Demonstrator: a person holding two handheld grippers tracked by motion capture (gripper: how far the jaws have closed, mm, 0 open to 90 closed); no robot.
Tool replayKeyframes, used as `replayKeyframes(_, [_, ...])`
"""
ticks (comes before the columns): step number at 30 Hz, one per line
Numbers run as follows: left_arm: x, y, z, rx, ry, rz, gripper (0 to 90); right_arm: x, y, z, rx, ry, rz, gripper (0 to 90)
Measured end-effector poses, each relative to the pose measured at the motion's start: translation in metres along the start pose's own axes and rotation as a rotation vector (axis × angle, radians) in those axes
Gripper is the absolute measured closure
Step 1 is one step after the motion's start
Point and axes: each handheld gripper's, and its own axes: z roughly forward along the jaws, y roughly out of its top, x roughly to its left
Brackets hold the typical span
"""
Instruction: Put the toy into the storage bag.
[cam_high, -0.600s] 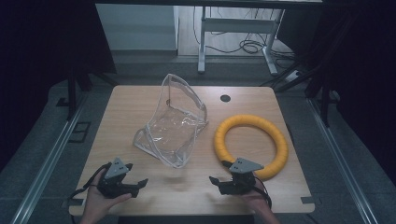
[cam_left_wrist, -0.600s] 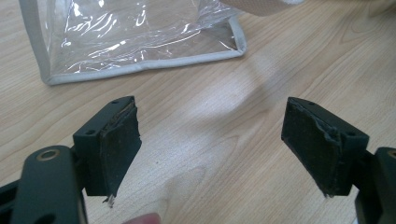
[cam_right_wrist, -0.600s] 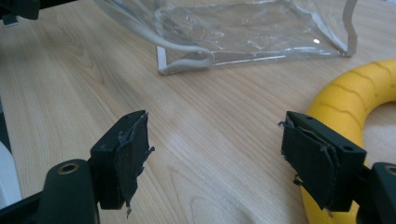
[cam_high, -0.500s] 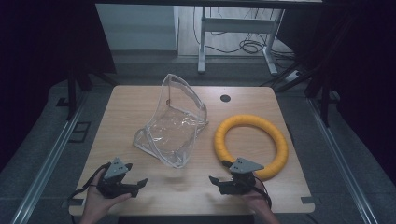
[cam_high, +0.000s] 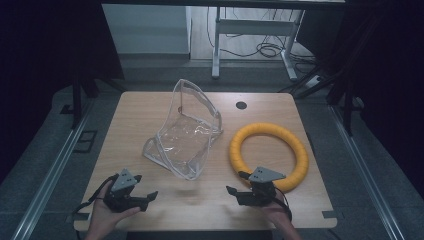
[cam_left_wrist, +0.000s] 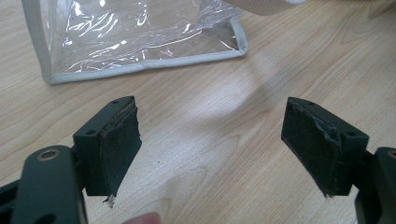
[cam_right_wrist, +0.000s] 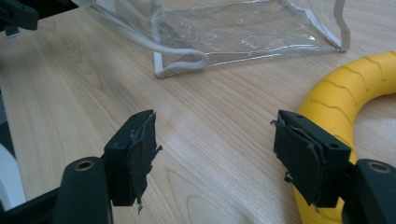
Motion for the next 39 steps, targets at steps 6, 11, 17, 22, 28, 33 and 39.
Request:
replayKeyframes(6, [0.001,0.000,-0.003,-0.009,0.002,-0.006,19.4,-0.004,0.004,-0.006,-0.002,0.014,0.016,30.2])
replayKeyframes(11, [0.003,0.000,-0.003,-0.007,0.005,-0.010,19.4,-0.011,0.009,-0.013,-0.007,0.016,0.038,30.3])
replayKeyframes(17, [0.004,0.001,-0.003,-0.008,0.000,-0.013,19.4,-0.023,0.020,-0.025,-0.013,0.004,0.039,30.4])
replayKeyframes(22, [0.003,0.002,-0.002,-0.009,-0.004,-0.012,19.4,-0.032,0.035,-0.039,0.017,0.001,0.001,32.0])
replayKeyframes(28, [0.002,0.002,-0.002,-0.008,-0.006,-0.011,19.4,-0.038,0.043,-0.042,0.054,-0.007,-0.025,32.4])
replayKeyframes(33, [0.002,0.002,0.000,0.006,-0.006,-0.007,19.4,-0.043,0.045,-0.041,0.121,-0.005,-0.061,34.3])
replayKeyframes(39, [0.003,0.002,-0.002,0.000,-0.005,-0.010,19.4,-0.047,0.049,-0.038,0.186,0.005,-0.083,34.1])
